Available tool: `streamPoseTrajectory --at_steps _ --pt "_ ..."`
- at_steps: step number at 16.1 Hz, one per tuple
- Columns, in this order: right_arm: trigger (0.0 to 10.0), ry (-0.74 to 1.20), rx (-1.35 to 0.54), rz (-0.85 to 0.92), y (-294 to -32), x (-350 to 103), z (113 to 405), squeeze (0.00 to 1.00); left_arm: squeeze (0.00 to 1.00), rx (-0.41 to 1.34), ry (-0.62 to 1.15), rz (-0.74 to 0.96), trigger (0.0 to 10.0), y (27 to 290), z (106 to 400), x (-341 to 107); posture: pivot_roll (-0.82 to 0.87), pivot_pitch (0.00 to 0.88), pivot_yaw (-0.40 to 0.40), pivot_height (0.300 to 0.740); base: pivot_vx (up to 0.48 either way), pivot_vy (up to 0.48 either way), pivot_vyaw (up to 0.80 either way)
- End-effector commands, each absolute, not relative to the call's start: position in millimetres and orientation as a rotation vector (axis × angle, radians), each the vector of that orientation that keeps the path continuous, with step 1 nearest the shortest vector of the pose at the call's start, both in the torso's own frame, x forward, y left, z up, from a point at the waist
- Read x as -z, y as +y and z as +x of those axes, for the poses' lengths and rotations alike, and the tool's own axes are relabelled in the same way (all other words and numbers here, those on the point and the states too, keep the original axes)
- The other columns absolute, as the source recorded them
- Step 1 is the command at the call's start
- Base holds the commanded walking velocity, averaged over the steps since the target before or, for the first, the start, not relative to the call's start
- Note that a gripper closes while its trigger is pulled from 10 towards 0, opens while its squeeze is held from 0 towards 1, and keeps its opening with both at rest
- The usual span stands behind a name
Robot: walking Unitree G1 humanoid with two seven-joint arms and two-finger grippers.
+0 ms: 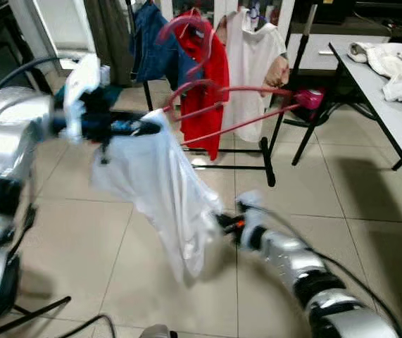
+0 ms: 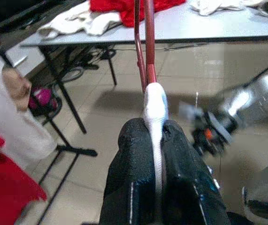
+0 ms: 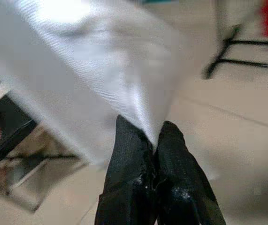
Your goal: Hang hanger
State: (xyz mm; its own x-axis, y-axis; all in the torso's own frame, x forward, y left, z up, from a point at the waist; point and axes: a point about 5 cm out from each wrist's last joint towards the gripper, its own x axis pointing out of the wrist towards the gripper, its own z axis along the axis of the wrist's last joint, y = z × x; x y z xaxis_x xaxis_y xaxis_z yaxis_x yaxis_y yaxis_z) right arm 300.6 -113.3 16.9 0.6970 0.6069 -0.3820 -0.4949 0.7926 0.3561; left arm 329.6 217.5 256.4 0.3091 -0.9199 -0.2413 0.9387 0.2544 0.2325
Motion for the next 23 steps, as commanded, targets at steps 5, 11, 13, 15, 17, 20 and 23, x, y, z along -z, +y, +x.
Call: streamPoseTrajectory --at_steps 5,11,13,15,17,20,23 --pt "0.0 0.371 -0.188 0.219 -195 -35 318 0.0 0.0 1.195 0.05 0.282 0.0 238 296 -245 0.04 0.0 0.051 0.74 0.0 0.0 0.0" --pt "0.0 0.187 0.032 0.182 -241 -83 343 0.0 0.0 1.149 0.158 0.218 0.0 227 254 -193 0.04 0.0 0.054 0.74 0.0 0.0 0.0" --pt "0.0 0.142 0.053 0.182 -248 -97 350 0.0 0.0 1.081 0.205 0.243 0.0 234 249 -186 0.04 0.0 0.051 0.74 0.0 0.0 0.0" --pt "0.0 0.108 0.049 0.18 -251 -108 355 0.0 0.0 1.073 0.249 0.261 0.0 236 245 -178 0.05 0.0 0.048 0.74 0.0 0.0 0.0" --pt "0.0 0.075 0.032 0.179 -250 -118 360 0.0 0.0 1.067 0.321 0.296 0.0 237 241 -165 0.04 0.0 0.051 0.74 0.0 0.0 0.0" --pt "0.0 0.031 -0.036 0.175 -238 -128 366 0.0 0.0 1.086 0.32 0.265 0.0 229 241 -159 0.04 0.0 0.054 0.74 0.0 0.0 0.0" --pt "0.0 -0.006 -0.169 0.137 -215 -137 371 0.0 0.0 1.056 0.301 0.296 0.0 223 257 -153 0.03 0.0 0.06 0.74 0.0 0.0 0.0"
